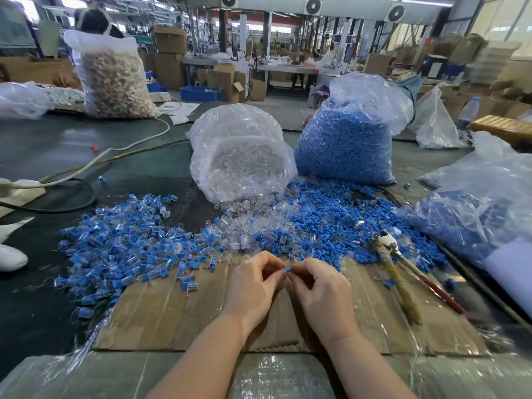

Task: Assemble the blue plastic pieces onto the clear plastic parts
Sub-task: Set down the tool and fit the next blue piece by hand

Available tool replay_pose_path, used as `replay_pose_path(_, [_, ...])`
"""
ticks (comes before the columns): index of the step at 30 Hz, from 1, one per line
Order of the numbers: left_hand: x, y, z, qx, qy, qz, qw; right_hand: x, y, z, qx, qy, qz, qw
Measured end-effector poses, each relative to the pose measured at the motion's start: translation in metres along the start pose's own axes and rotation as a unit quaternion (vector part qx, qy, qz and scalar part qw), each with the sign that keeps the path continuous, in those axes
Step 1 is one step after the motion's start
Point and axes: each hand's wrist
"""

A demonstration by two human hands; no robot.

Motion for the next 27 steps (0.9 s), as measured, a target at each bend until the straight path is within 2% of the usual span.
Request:
replay_pose_path(14, [0.0, 0.0, -0.001, 0.001, -0.004, -0.012, 1.0, 0.002, -0.004, 0.0, 0.033, -0.001, 0.038, 0.999])
replay_pose_path(19, [0.001, 0.0, 0.0, -0.003, -0.014, -0.021, 1.0, 0.019, -0.027, -0.017, -0.093, 0.047, -0.034, 0.994])
replay_pose_path(21, [0.001, 0.0, 0.0, -0.002, -0.015, -0.014, 1.0, 0.026, -0.042, -0.03, -0.206, 0.097, -0.033, 0.973])
replay_pose_path(24, [0.0, 0.0, -0.002, 0.003, -0.013, -0.01, 1.0, 0.036, -0.063, -0.052, -0.396, 0.217, 0.043, 0.891])
replay_pose_path(27, [0.001, 0.0, -0.001, 0.007, -0.014, -0.016, 1.0, 0.038, -0.076, -0.07, -0.438, 0.305, 0.134, 0.835])
Point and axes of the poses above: each hand's wrist, its own x-axis towards the middle knuckle, its own y-axis out of the palm, z = x × y, and after that the axes turned 14 degrees about -z, right-handed
